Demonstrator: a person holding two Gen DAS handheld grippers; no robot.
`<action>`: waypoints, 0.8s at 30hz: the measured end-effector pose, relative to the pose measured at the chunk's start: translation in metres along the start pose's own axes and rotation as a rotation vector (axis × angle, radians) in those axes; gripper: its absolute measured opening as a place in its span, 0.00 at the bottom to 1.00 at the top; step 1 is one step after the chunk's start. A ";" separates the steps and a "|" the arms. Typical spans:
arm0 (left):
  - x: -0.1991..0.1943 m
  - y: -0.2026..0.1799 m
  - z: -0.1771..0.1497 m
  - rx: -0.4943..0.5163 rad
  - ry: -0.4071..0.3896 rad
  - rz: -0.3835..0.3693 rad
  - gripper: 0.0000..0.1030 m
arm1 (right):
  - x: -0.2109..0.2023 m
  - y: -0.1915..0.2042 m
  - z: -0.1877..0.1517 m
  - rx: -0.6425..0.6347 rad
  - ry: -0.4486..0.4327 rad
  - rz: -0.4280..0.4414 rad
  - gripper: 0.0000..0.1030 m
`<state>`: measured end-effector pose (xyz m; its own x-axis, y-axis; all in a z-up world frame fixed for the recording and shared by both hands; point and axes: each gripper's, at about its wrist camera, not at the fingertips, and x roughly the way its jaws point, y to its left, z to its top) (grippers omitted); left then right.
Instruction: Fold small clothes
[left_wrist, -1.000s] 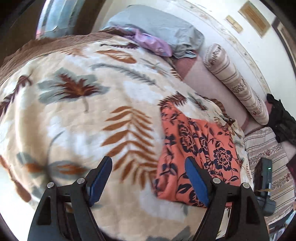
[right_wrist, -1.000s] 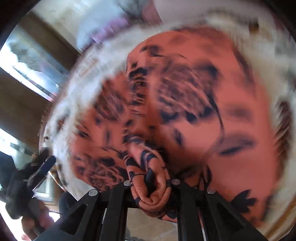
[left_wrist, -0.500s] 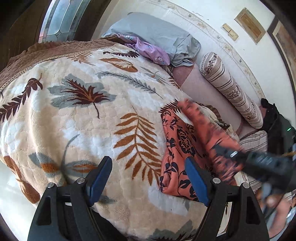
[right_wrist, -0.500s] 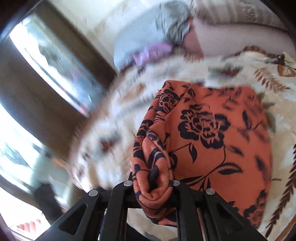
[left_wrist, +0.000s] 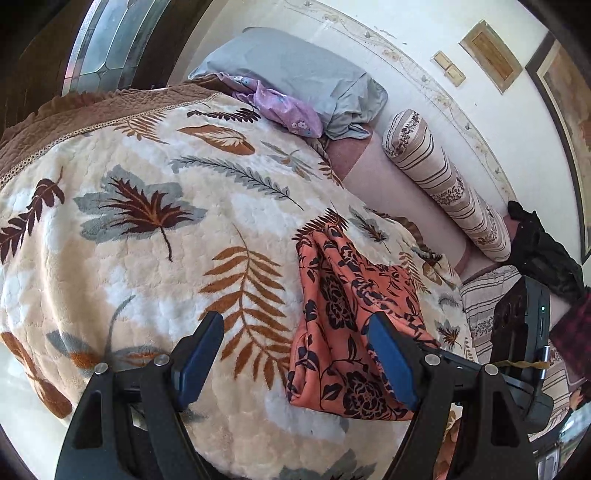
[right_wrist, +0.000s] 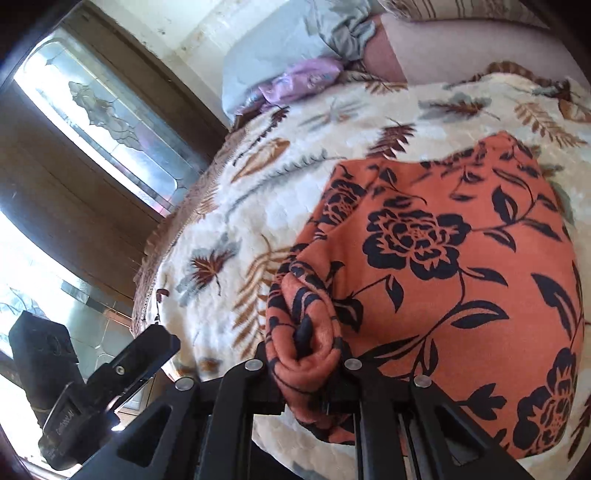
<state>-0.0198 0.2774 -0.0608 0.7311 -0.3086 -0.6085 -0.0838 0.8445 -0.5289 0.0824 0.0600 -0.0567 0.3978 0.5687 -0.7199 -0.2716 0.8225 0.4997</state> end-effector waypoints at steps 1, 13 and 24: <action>0.001 -0.002 0.001 0.005 0.005 0.003 0.79 | 0.012 0.004 -0.003 -0.023 0.018 -0.011 0.17; 0.034 -0.046 0.003 0.035 0.111 -0.083 0.79 | -0.032 -0.057 -0.068 0.164 0.017 0.183 0.73; 0.067 -0.037 -0.026 0.064 0.256 0.175 0.19 | -0.120 -0.191 -0.114 0.536 -0.135 0.193 0.80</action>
<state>0.0146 0.2141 -0.0969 0.5142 -0.2492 -0.8207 -0.1451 0.9178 -0.3696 -0.0133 -0.1654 -0.1208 0.5033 0.6736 -0.5413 0.1172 0.5674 0.8151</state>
